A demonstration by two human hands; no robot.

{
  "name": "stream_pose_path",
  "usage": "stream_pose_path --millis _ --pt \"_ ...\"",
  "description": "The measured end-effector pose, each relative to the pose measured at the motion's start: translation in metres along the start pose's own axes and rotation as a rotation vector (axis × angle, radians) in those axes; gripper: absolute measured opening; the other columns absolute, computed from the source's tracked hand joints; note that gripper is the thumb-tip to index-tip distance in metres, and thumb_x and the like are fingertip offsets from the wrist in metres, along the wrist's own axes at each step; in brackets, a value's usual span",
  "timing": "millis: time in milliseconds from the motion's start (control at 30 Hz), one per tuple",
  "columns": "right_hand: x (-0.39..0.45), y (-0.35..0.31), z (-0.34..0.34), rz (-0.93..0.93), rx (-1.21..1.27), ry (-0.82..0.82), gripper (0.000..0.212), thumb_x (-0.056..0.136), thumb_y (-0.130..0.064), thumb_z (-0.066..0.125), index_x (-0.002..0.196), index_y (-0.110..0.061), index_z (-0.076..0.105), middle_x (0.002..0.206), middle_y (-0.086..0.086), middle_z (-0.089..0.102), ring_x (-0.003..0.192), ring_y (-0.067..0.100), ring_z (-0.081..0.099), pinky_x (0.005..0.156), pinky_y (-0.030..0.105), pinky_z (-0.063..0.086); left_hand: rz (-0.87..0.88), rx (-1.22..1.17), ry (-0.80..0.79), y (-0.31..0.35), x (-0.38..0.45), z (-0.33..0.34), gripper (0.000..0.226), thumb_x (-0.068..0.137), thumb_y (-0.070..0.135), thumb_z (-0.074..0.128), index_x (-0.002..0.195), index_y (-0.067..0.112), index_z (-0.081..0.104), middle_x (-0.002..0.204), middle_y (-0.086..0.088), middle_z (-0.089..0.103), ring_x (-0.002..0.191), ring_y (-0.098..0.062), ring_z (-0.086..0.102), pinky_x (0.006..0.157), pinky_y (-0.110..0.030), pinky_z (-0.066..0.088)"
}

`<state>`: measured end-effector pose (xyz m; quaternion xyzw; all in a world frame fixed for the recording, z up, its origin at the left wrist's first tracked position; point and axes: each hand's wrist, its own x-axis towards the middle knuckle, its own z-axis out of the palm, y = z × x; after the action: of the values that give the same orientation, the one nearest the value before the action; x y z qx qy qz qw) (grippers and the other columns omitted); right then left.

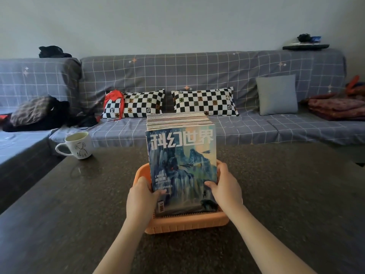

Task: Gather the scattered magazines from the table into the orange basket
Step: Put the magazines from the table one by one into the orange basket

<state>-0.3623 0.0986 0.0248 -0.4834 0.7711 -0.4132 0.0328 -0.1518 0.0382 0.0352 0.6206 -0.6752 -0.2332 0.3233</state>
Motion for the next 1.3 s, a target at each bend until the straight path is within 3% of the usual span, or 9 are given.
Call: stream_pose_path --millis 167,267,367,500,700,867,967,1100,1300 --pt "0.002 0.003 0.002 0.067 -0.006 -0.041 0.057 0.078 -0.026 0.073 0.125 -0.018 0.042 0.124 0.001 0.055 0.11 0.017 0.057 0.081 0.029 0.049 0.016 0.046 0.02 -0.002 0.0 0.001 0.036 0.075 0.035 0.079 0.081 0.018 0.048 0.078 0.006 0.057 0.065 -0.009 0.054 0.051 -0.026 0.043" --pt "0.004 0.001 0.003 0.006 0.032 -0.065 0.067 0.078 -0.026 0.072 0.134 -0.022 0.035 0.133 -0.004 0.049 0.12 0.014 0.05 0.092 0.03 0.045 0.065 -0.016 0.016 -0.006 0.003 0.005 0.041 0.081 0.03 0.075 0.111 0.017 0.049 0.105 0.009 0.052 0.085 -0.009 0.052 0.066 -0.024 0.044" --pt "0.01 -0.006 0.005 0.094 0.137 -0.225 0.066 0.084 -0.025 0.067 0.138 -0.02 0.03 0.135 -0.003 0.05 0.121 0.015 0.051 0.095 0.028 0.041 0.126 -0.258 -0.186 -0.004 0.009 0.006 0.047 0.092 0.026 0.062 0.134 0.029 0.041 0.11 0.024 0.051 0.102 -0.002 0.054 0.072 -0.016 0.045" --pt "0.013 -0.007 0.008 0.173 0.24 -0.311 0.066 0.089 -0.023 0.06 0.143 -0.022 0.021 0.141 0.0 0.045 0.127 0.018 0.046 0.103 0.037 0.038 -0.021 -0.629 -0.436 -0.003 0.011 0.008 0.057 0.098 0.025 0.052 0.147 0.035 0.024 0.135 0.009 0.052 0.119 -0.015 0.053 0.094 -0.034 0.048" --pt "0.013 -0.004 0.008 0.131 0.15 -0.312 0.067 0.089 -0.026 0.059 0.143 -0.021 0.019 0.139 0.002 0.048 0.122 0.02 0.051 0.099 0.037 0.042 -0.016 -0.732 -0.491 -0.005 0.013 0.01 0.062 0.095 0.023 0.057 0.147 0.034 0.026 0.133 0.006 0.055 0.117 -0.014 0.056 0.089 -0.031 0.05" --pt "0.01 -0.006 0.005 0.078 0.119 -0.299 0.078 0.087 -0.031 0.061 0.146 -0.02 0.011 0.141 0.001 0.046 0.122 0.017 0.05 0.097 0.03 0.041 -0.06 -0.661 -0.419 0.0 0.007 0.006 0.061 0.094 0.03 0.058 0.147 0.031 0.028 0.136 0.003 0.055 0.12 -0.019 0.055 0.102 -0.046 0.046" --pt "0.004 -0.003 -0.002 0.071 0.14 -0.234 0.088 0.086 -0.032 0.063 0.148 -0.02 0.002 0.147 -0.001 0.037 0.129 0.018 0.043 0.101 0.033 0.038 0.045 -0.464 -0.254 0.0 -0.001 0.0 0.066 0.094 0.032 0.057 0.149 0.024 0.023 0.141 0.01 0.047 0.117 -0.008 0.054 0.096 -0.033 0.049" --pt "-0.013 0.003 -0.012 -0.008 0.159 -0.073 0.069 0.087 -0.022 0.062 0.146 -0.019 0.026 0.146 0.001 0.039 0.132 0.018 0.039 0.106 0.038 0.037 0.126 -0.181 -0.11 -0.011 -0.012 -0.011 0.082 0.096 0.032 0.054 0.154 0.017 -0.003 0.161 0.003 -0.004 0.148 -0.022 0.002 0.117 -0.042 0.016" --pt "-0.03 0.016 -0.022 0.028 0.005 -0.001 0.054 0.088 -0.023 0.06 0.137 -0.015 0.041 0.133 0.004 0.052 0.119 0.02 0.051 0.096 0.034 0.044 -0.004 -0.134 -0.143 -0.033 -0.024 -0.018 0.08 0.097 0.031 0.052 0.153 0.011 -0.001 0.162 -0.006 0.0 0.148 -0.022 0.0 0.118 -0.044 0.013"
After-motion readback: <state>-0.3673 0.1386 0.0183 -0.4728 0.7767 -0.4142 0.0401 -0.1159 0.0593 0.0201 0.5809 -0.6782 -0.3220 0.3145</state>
